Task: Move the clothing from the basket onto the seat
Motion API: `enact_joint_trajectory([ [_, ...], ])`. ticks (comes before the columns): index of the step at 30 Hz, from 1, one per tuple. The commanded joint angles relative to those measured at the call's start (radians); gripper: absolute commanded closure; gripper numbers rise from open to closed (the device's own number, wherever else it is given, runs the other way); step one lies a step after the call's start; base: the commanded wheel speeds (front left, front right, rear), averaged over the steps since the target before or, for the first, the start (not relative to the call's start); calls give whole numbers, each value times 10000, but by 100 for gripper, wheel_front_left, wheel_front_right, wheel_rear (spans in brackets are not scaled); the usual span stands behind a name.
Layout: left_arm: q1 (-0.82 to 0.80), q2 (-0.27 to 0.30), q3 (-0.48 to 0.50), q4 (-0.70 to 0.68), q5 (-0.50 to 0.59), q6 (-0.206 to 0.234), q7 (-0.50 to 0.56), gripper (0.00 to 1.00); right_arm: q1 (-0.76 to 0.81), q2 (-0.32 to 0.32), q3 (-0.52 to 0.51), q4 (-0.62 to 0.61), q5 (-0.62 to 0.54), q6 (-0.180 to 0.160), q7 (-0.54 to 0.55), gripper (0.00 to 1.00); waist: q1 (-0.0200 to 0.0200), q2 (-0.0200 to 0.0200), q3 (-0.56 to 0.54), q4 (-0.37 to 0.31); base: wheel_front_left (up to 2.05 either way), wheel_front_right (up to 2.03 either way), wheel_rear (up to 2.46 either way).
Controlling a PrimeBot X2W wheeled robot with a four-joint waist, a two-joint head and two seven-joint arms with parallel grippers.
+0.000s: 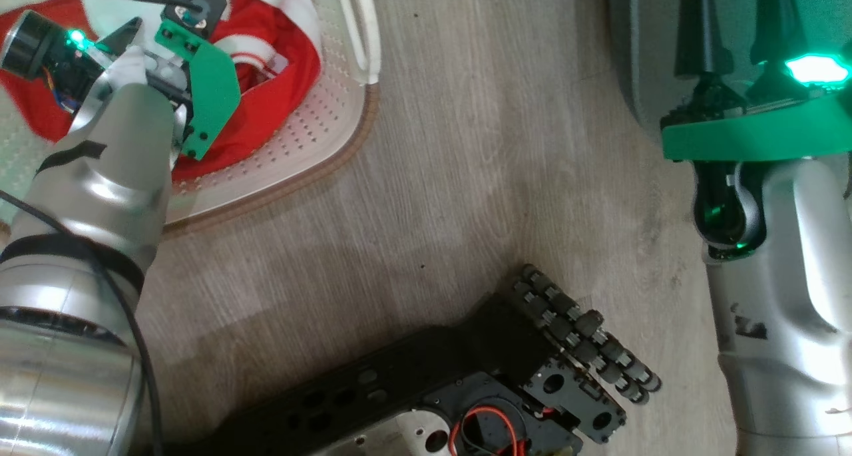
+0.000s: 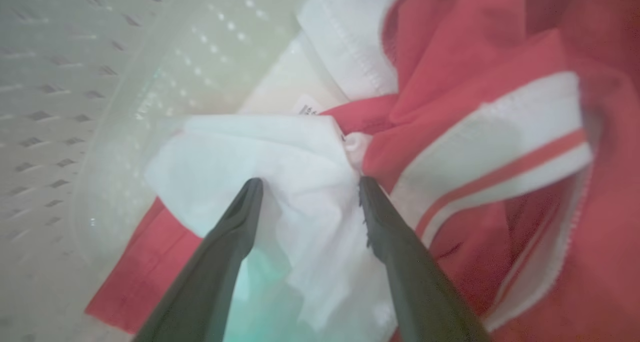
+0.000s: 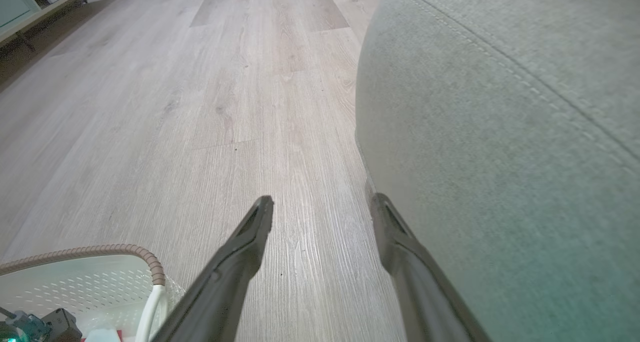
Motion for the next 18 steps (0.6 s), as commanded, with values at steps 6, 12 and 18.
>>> enact_joint_trajectory([
  [6,463,316,-189,40,109,-39,496,0,1152,16,-308,-541,235,-4,-22,0,-1,0,32,-214,0,0,0],
  [12,589,306,-235,76,-78,-299,477,100,1504,16,-639,-615,169,-4,-22,0,-1,0,24,-169,0,0,0],
  [18,465,194,-215,83,-261,-316,193,100,1307,16,-656,-531,197,-4,-22,0,-1,0,-29,-120,0,0,0],
])
